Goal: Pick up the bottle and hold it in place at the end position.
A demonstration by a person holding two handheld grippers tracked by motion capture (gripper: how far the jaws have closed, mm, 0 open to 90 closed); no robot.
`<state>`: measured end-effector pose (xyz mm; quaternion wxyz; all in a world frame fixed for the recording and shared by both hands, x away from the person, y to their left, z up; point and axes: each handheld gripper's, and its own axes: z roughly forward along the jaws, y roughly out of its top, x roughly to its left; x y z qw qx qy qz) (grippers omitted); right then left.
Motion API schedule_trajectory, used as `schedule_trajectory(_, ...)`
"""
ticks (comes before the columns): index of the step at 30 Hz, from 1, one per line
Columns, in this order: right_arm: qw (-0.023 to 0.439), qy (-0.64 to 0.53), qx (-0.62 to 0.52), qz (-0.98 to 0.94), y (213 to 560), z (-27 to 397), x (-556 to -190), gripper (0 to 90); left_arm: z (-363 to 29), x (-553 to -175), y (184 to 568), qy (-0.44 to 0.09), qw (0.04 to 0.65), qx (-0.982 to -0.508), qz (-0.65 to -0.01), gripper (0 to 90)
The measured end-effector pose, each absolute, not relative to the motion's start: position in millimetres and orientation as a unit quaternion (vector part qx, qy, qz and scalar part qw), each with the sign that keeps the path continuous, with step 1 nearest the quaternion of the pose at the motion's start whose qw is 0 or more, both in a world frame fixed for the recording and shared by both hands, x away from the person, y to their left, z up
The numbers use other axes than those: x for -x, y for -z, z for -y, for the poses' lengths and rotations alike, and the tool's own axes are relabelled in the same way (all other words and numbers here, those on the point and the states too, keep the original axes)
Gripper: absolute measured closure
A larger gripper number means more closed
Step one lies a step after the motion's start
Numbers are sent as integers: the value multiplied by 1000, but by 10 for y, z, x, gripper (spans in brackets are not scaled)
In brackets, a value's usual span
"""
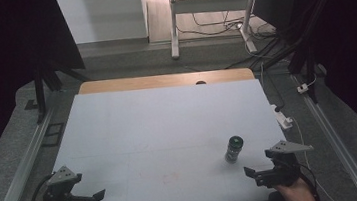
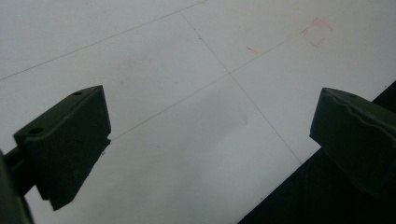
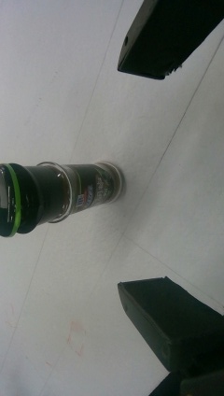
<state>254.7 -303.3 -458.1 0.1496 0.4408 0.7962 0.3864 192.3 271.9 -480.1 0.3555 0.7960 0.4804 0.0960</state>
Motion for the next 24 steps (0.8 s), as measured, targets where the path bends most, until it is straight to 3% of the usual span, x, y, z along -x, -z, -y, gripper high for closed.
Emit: schedule_trajectory(24,141,-373,-442,-803,4592,3013,-2575,0,-2717,-1911,4798,-93,358,-799,-474,0)
